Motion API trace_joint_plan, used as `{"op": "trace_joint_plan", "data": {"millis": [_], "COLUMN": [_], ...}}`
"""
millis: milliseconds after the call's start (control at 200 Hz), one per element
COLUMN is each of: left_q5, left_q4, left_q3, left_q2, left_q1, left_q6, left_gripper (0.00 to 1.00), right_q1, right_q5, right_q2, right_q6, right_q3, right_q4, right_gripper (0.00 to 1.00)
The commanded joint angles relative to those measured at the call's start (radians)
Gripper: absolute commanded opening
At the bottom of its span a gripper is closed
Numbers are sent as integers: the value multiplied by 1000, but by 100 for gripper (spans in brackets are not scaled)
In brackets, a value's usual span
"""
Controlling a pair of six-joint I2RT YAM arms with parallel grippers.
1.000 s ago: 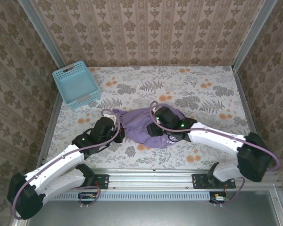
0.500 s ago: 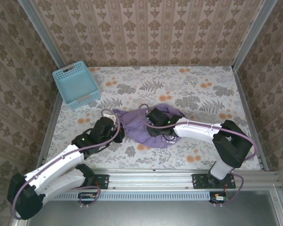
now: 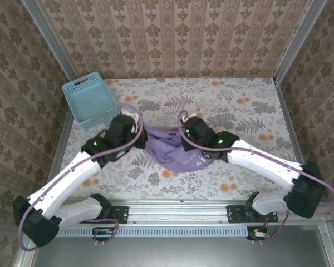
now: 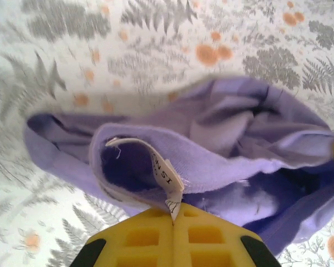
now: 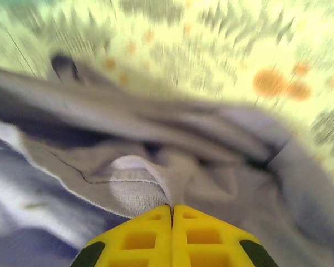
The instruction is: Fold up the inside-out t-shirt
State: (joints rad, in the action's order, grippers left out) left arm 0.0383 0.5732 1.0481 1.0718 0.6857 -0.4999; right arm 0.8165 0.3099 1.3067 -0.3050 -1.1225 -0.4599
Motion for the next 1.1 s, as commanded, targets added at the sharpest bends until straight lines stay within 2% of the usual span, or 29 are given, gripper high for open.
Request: {"op": "trace_joint_plan", "data": {"millis": [0, 145, 220, 290, 375, 525, 600, 705, 775, 895, 1095], "left_q5": [58, 113, 79, 48, 24, -13, -33, -20, 2, -27, -111], "left_q4": [140, 267, 259, 236, 197, 124, 85, 57, 56, 49, 8], "left_q3": [340, 817, 942, 974, 900, 655, 537, 403, 334, 217, 63], "left_q2": [97, 230, 234, 220, 180, 101, 65, 39, 40, 59, 81], "left_q1": [-33, -2, 25, 77, 134, 167, 169, 169, 156, 93, -19], "left_q6": [155, 276, 304, 320, 313, 244, 200, 148, 115, 35, -57], "left_gripper": [0, 0, 0, 0, 0, 0, 0, 0, 0, 0, 0], "right_q1": [-34, -59, -59, -58, -59, -98, -171, -289, -326, -330, -329], "right_q5": [106, 111, 99, 83, 89, 123, 58, -98, -200, -291, -322], "right_q2": [-107, -155, -170, -194, -218, -222, -204, -141, -65, 140, 455], "right_q6": [91, 182, 204, 212, 221, 207, 154, 76, 65, 83, 95], "right_q3": [-202, -473, -576, -619, -617, -506, -432, -343, -309, -349, -545], "right_q4": [-58, -70, -71, -70, -70, -90, -81, -34, 5, 32, 39], "right_gripper": [0, 0, 0, 0, 0, 0, 0, 0, 0, 0, 0]}}
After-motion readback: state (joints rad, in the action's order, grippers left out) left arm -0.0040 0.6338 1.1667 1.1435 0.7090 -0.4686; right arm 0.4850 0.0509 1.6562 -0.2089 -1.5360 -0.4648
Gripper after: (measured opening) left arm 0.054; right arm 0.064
